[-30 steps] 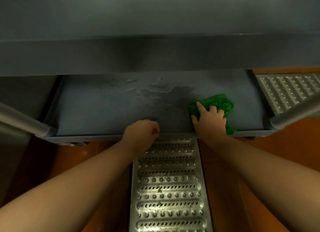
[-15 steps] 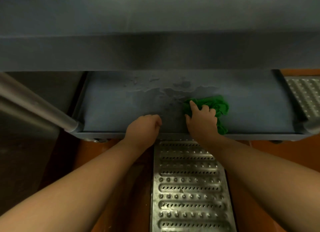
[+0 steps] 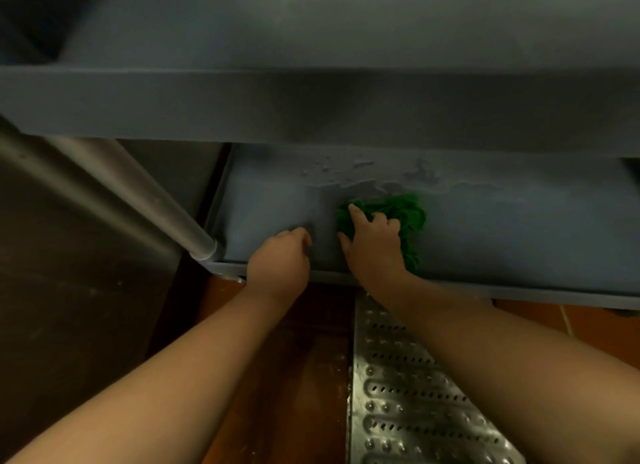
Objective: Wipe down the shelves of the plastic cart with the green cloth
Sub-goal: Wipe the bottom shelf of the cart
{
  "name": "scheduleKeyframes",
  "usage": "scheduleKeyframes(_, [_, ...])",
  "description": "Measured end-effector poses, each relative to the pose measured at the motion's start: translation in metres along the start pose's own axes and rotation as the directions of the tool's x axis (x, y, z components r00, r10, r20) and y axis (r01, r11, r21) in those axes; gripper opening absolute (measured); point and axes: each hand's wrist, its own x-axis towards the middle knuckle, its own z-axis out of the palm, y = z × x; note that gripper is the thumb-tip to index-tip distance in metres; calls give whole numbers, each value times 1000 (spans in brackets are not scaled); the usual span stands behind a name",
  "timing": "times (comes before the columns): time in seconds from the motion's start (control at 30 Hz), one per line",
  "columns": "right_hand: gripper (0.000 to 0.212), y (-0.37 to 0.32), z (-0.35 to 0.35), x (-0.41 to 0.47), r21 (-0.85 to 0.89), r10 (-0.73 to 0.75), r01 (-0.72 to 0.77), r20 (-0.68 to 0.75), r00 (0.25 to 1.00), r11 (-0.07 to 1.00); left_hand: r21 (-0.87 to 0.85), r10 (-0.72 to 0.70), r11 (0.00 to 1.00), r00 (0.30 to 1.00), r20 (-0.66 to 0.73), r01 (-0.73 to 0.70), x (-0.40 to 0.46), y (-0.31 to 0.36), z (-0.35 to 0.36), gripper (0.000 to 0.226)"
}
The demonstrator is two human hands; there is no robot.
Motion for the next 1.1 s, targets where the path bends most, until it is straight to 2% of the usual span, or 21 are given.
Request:
scheduleKeyframes(0.13, [68, -38, 16, 5, 13, -89, 88, 29, 996, 996, -7, -58, 998, 996, -70, 58, 0, -21, -9, 28])
scheduleKeyframes(0.33, [65, -91, 33, 12, 122, -193, 186, 42, 980, 975, -15, -242, 970, 962, -128, 242, -7, -44, -23, 35])
scheduleKeyframes(0.43, [60, -108, 37, 16, 142, -312, 303, 50, 949, 942, -80, -297, 954, 945, -139, 288, -11, -50, -28, 32])
scheduleKeyframes(0.5, [56, -113, 39, 17, 108, -417, 410, 51, 907, 906, -98, -312, 949, 939, -146, 300, -14, -52, -30, 31])
scheduleKeyframes(0.57, [55, -111, 41, 16, -9, -459, 460, 47, 887, 888, -89, -313, 949, 937, -155, 303, -15, -50, -31, 30])
scheduleKeyframes(0.67, [60, -103, 37, 14, -124, -422, 426, 63, 905, 896, -90, -286, 957, 946, -154, 275, -12, -41, -29, 31])
scheduleKeyframes(0.8, [58, -88, 27, 18, -105, -398, 409, 115, 910, 906, -78, -231, 972, 962, -143, 222, -10, -21, -24, 35])
scheduleKeyframes(0.93, [52, -61, 19, 27, -61, -351, 355, 73, 934, 933, -60, -177, 983, 976, -126, 171, -10, -1, -18, 40])
scheduleKeyframes(1.1, [51, -34, 6, 36, 34, -284, 283, 35, 958, 959, 0, -99, 995, 994, -35, 99, -11, 23, -6, 28])
